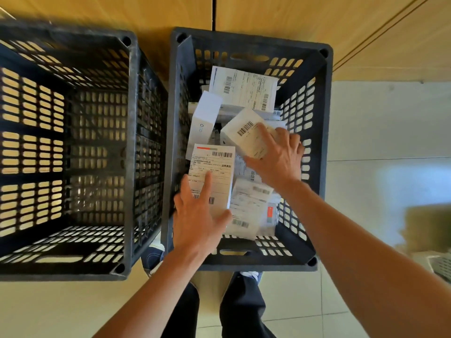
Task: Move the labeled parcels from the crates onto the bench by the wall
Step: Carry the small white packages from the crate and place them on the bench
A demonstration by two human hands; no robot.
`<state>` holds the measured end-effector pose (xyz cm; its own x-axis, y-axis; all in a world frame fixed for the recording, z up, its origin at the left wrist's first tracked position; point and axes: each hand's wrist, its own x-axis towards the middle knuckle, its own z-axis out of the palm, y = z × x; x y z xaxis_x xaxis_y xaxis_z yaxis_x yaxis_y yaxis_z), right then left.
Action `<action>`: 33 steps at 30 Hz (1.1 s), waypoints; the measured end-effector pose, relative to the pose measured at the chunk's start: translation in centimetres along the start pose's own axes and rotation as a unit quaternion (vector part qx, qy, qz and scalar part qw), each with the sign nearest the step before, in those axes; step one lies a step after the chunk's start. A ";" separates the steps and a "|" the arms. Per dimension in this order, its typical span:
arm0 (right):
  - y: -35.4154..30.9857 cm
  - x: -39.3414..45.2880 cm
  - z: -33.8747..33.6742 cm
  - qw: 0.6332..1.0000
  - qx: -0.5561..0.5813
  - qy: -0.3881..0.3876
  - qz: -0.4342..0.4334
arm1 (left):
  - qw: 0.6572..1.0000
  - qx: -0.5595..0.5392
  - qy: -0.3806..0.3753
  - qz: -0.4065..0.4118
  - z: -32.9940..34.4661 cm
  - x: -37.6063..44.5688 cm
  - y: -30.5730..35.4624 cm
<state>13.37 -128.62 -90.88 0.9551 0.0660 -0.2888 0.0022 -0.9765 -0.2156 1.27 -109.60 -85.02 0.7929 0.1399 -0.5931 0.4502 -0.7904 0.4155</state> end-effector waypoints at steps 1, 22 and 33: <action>-0.5 -1.1 -0.9 1.000 0.012 0.011 0.019 | 1.000 0.000 0.004 0.001 -0.6 -0.6 0.6; -25.6 -22.0 -37.6 0.992 0.118 0.010 -0.047 | 0.976 0.024 0.197 -0.086 -36.9 -28.9 4.4; -52.7 -32.6 -42.4 0.971 0.092 0.024 -0.218 | 0.928 -0.074 0.319 -0.179 -51.6 -44.2 -15.0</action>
<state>-5.28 -87.98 -30.58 0.8877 0.4516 -0.0896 0.3616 -0.8043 -0.4716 -19.38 -73.13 -29.42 0.6419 0.7399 -0.2013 0.7457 -0.5411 0.3887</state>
